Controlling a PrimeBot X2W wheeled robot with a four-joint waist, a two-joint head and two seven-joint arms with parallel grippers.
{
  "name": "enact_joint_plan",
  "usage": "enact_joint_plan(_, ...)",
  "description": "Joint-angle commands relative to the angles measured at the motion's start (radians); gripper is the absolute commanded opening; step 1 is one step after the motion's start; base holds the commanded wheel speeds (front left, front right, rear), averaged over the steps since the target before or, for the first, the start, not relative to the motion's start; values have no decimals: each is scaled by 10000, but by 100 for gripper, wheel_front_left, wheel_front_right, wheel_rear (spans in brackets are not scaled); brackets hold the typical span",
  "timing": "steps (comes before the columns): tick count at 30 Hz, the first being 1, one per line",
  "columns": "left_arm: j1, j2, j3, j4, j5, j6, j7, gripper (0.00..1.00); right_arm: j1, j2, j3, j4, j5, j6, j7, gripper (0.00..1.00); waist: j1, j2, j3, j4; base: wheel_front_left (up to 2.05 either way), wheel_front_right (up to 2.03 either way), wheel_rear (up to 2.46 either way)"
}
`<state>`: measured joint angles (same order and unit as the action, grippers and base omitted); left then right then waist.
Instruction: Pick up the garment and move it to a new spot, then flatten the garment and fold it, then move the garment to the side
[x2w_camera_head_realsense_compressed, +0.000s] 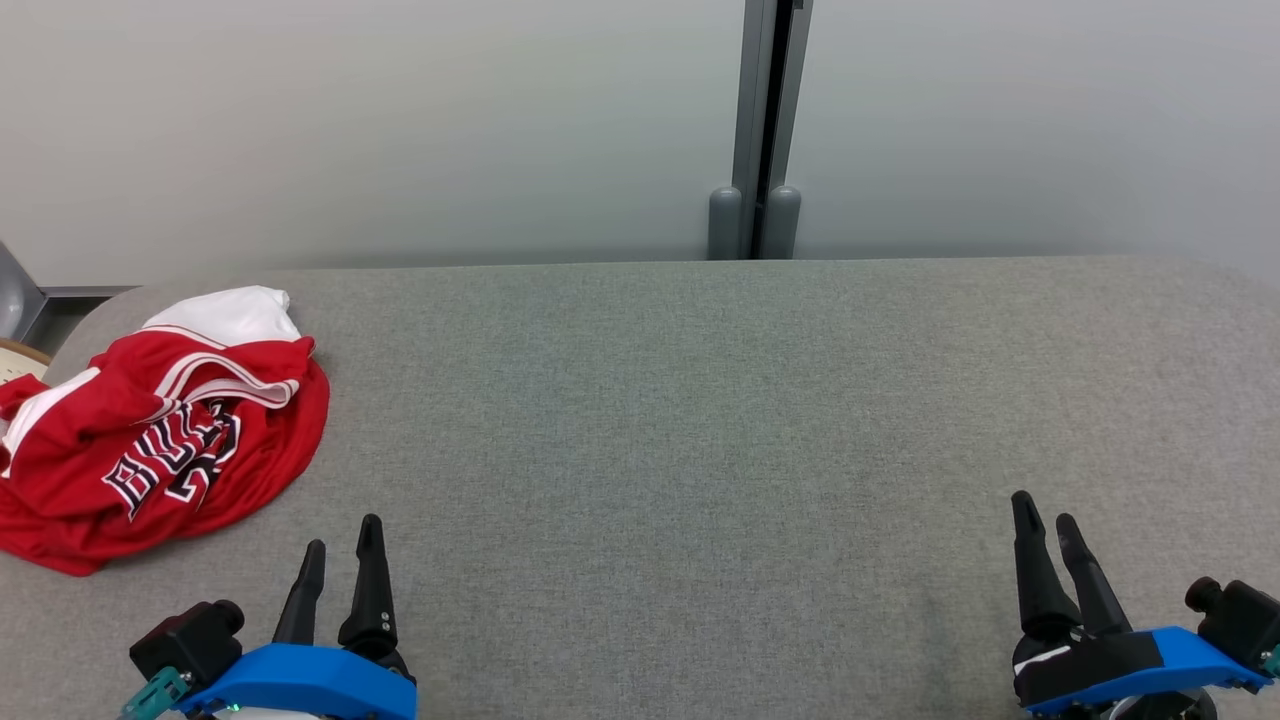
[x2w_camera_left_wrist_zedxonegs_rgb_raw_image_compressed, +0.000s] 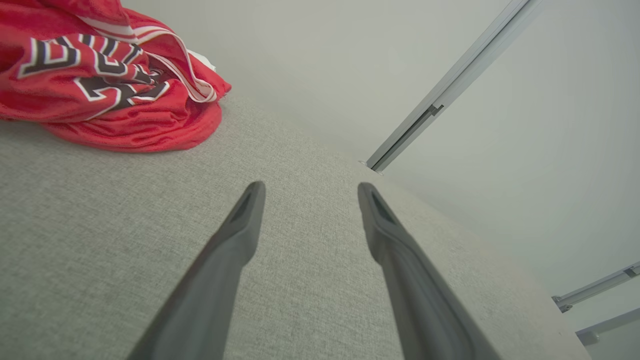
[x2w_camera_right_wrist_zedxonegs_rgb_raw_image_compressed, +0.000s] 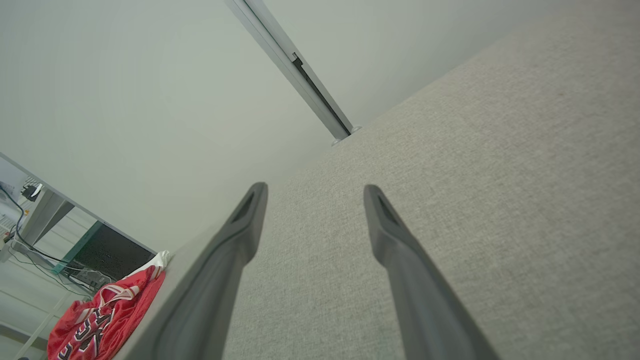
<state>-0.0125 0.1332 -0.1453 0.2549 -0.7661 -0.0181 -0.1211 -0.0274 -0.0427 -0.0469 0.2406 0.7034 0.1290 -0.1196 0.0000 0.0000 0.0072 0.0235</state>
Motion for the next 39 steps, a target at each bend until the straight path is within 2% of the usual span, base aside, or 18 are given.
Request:
enact_joint_plan(1, -124, 111, -71, -102, 308, 24, -101, 100, -49, -70, -5, -133, -327, 15, -104, 100, 0, 0, 14, 1, 0, 0, 0)
enact_joint_plan(21, 18, 333, -450, -159, 2266, 194, -617, 100, 74, -86, 69, -251, -2388, 20, -471, 100, 0, 0, 32, 39, 0, 0, 0)
enact_joint_plan(39, 96, 444, -762, -39, 3510, 356, -988, 100, 156, -93, 154, -201, -3777, 24, -747, 100, 0, 0, -27, 66, 0, 0, 0)
